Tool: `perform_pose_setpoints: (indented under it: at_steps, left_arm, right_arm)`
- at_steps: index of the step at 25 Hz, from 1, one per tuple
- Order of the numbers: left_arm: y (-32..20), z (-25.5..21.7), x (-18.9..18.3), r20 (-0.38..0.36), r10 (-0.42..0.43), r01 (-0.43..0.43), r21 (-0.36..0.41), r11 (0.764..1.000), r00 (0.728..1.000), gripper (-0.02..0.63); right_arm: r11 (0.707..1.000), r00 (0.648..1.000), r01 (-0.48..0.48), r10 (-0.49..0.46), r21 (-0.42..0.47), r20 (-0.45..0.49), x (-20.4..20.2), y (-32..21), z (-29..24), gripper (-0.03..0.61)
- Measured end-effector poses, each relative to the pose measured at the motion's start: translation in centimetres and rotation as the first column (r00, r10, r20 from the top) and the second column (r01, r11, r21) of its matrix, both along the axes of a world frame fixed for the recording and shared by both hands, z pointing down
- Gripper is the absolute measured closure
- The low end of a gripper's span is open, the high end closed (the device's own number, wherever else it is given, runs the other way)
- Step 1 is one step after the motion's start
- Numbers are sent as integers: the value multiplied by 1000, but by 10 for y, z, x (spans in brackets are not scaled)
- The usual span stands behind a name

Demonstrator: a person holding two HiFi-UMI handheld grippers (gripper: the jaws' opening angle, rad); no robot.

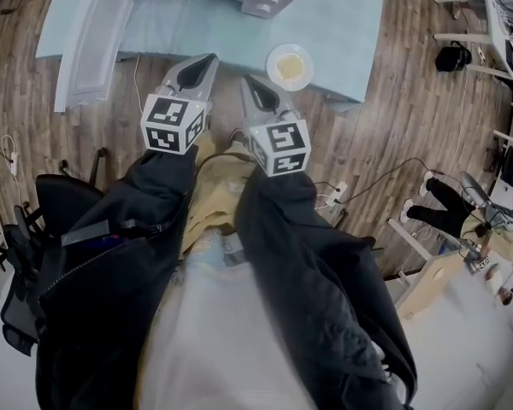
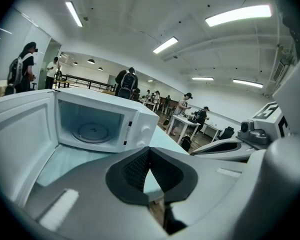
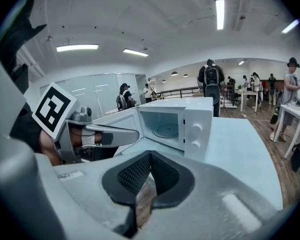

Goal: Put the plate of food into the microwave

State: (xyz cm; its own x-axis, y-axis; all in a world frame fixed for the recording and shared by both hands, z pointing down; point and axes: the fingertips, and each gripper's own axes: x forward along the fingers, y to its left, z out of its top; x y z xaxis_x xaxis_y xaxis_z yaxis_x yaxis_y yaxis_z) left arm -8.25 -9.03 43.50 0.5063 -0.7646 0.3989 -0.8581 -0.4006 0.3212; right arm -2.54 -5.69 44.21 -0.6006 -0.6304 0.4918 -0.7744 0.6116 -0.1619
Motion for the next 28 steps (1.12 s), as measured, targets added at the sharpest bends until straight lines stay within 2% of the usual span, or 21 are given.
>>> perform_pose_setpoints:
  at_steps: [5, 9, 12, 17, 22, 28]
  left_arm:
    - [-10, 18, 3, -6, 60, -60, -40, 997, 998, 614]
    - [-12, 32, 29, 7, 94, -93, -77, 993, 996, 614]
    - [-18, 42, 48, 31, 99, -96, -98, 991, 995, 614]
    - [-17, 55, 51, 46, 83, -75, -150, 986, 996, 614]
    - [-4, 81, 90, 47, 133, -119, -221, 968, 990, 614]
    - [6, 118, 109, 46, 168, -145, -312, 939, 985, 614]
  right_arm:
    - [997, 998, -63, 62, -38, -13, 0, -8, 13, 583]
    - [990, 996, -92, 92, -109, -1, 24, -1, 36, 583]
    - [983, 995, -97, 100, -155, 16, 50, -6, 54, 583]
    - [977, 996, -83, 88, -199, 16, 74, -19, 70, 583]
    - [948, 986, -153, 163, -280, 15, 132, -15, 100, 583]
    - [898, 973, -196, 228, -395, 33, 160, -9, 147, 582]
